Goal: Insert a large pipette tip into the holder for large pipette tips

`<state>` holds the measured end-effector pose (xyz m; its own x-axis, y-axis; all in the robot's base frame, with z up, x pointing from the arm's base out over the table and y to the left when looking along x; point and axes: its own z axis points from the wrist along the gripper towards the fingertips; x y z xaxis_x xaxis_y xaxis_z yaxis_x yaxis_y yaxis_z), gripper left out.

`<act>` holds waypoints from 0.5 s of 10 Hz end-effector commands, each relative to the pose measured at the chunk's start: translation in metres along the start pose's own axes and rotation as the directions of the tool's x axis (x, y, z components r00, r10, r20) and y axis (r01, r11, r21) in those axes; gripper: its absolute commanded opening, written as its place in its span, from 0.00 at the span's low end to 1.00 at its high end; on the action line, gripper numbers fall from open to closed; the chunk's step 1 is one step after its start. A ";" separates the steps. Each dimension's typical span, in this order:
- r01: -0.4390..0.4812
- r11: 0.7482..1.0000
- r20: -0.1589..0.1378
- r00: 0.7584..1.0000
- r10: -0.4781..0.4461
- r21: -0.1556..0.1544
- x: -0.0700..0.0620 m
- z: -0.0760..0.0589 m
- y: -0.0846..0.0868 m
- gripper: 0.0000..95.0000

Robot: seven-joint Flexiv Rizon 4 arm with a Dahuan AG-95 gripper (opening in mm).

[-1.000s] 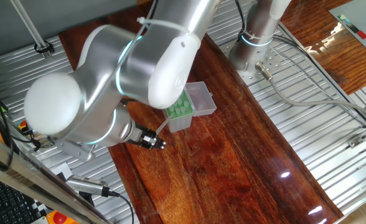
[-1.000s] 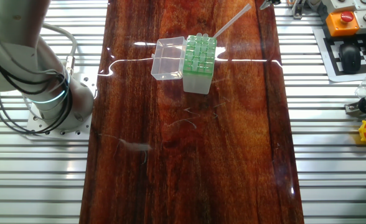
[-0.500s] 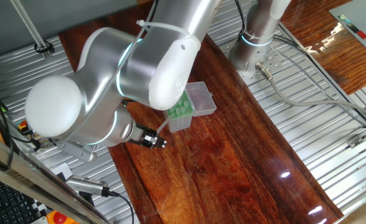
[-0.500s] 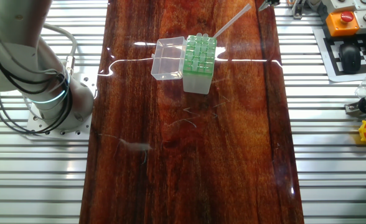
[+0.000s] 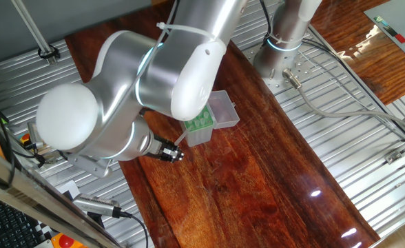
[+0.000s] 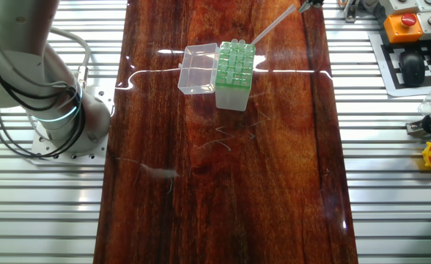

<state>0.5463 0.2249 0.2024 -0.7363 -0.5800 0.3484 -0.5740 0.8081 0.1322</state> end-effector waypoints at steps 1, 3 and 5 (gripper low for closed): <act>0.006 1.000 -0.004 1.000 -0.006 0.005 -0.001 0.001 -0.001 0.40; 0.018 1.000 -0.023 1.000 -0.017 0.026 -0.001 0.004 -0.002 0.40; 0.018 0.999 -0.027 0.999 -0.017 0.031 0.000 0.005 -0.002 0.40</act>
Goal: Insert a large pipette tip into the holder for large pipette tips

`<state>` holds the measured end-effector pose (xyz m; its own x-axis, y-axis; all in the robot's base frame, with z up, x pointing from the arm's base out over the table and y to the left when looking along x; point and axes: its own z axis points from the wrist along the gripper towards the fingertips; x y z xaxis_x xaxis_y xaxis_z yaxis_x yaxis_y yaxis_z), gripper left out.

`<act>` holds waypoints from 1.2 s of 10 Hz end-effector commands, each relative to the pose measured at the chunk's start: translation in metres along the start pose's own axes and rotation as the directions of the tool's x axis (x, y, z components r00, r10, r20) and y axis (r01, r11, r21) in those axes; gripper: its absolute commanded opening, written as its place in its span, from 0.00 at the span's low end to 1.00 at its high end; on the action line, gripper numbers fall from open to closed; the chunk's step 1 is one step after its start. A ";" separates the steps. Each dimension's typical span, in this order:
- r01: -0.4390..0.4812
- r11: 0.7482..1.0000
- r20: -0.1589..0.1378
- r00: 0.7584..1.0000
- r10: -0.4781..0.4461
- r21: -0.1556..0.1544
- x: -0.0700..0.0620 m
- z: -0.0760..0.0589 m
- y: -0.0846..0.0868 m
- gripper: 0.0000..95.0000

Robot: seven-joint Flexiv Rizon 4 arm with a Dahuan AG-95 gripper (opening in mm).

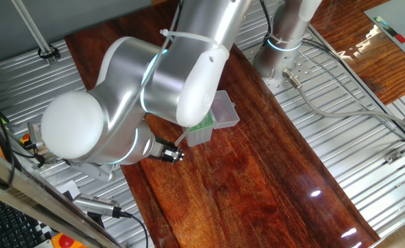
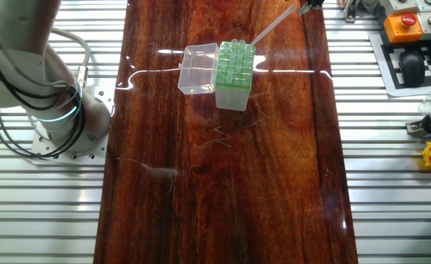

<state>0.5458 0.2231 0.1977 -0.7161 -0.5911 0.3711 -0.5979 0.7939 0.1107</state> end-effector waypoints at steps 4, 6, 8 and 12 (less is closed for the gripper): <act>0.001 1.000 -0.008 1.000 -0.001 0.012 0.001 0.003 -0.001 0.40; -0.001 1.000 -0.010 1.000 0.001 0.016 0.002 0.003 -0.001 0.40; 0.001 1.000 -0.009 1.000 0.000 0.017 0.002 0.004 -0.002 0.40; 0.002 1.000 -0.009 1.000 -0.001 0.018 0.002 0.004 -0.002 0.40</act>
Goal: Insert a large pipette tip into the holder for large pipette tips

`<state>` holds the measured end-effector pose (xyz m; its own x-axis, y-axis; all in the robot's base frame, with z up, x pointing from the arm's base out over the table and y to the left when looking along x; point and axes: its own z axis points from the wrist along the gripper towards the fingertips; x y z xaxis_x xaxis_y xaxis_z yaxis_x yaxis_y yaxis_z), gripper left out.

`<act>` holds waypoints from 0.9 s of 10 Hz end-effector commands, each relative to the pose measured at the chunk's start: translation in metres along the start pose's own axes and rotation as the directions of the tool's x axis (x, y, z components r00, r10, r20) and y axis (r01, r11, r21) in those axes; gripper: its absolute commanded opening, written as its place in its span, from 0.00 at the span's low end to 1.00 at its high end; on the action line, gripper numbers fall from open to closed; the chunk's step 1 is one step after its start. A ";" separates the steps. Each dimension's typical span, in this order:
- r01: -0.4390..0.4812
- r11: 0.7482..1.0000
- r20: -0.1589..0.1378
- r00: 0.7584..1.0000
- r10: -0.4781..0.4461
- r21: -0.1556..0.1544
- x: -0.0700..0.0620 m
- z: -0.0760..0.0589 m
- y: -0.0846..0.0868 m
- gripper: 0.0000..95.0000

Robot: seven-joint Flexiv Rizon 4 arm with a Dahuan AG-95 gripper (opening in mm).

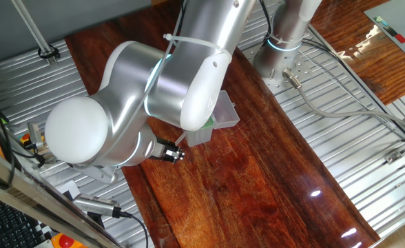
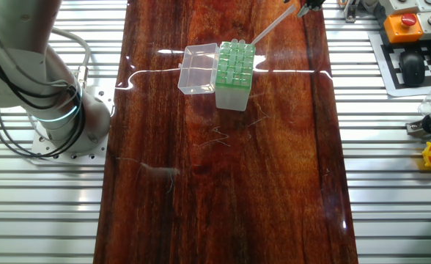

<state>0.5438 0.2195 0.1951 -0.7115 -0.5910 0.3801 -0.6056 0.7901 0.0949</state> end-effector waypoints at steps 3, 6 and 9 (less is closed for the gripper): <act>-0.002 1.000 -0.002 1.000 0.002 0.002 0.001 0.003 0.000 0.40; -0.001 1.000 -0.003 1.000 0.001 0.004 0.002 0.004 0.001 0.40; 0.001 1.000 -0.004 1.000 -0.001 0.005 0.003 0.006 0.001 0.40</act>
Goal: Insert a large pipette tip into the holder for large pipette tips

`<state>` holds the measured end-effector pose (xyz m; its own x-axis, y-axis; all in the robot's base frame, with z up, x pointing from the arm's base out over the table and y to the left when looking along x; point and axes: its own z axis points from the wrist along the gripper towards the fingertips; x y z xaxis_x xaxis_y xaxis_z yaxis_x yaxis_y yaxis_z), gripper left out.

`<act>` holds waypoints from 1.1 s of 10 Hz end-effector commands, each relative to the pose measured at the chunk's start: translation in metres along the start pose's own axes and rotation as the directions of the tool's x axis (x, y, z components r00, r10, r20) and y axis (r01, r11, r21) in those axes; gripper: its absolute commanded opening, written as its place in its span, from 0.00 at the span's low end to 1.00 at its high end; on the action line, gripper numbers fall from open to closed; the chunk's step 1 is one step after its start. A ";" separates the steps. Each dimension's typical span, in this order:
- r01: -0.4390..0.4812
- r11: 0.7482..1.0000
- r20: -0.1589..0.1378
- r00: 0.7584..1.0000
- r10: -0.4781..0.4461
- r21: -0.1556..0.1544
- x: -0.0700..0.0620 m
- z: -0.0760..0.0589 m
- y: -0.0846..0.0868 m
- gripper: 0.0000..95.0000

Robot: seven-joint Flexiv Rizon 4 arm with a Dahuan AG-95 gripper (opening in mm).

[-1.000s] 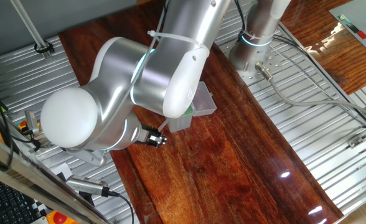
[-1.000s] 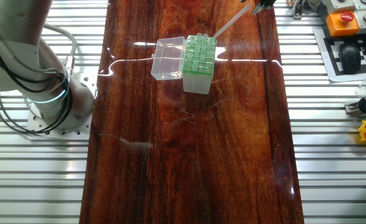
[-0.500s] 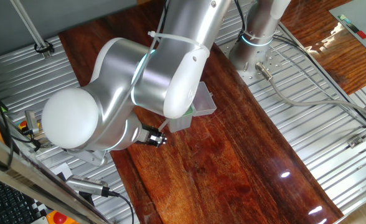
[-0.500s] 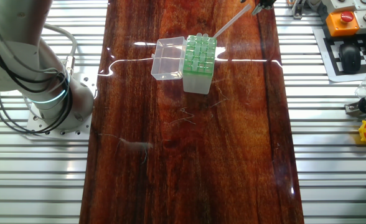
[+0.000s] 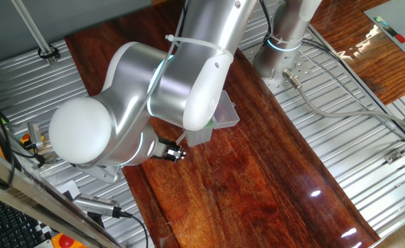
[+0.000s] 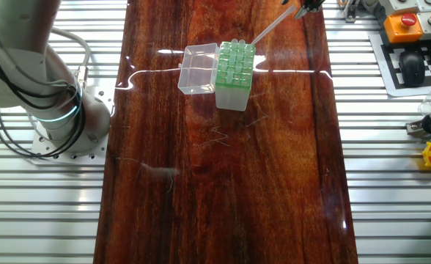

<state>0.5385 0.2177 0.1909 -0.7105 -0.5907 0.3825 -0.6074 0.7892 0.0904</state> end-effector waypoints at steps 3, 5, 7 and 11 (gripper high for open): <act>0.008 1.000 -0.012 1.000 -0.007 0.008 0.000 0.000 0.000 0.40; 0.012 1.000 -0.018 1.000 -0.012 0.012 0.000 0.001 0.000 0.40; 0.011 1.000 -0.018 1.000 -0.011 0.013 0.001 0.001 0.000 0.40; 0.017 1.000 -0.030 0.999 -0.017 0.021 0.001 0.002 0.001 0.40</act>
<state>0.5353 0.2164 0.1893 -0.6893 -0.5990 0.4074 -0.6282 0.7743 0.0756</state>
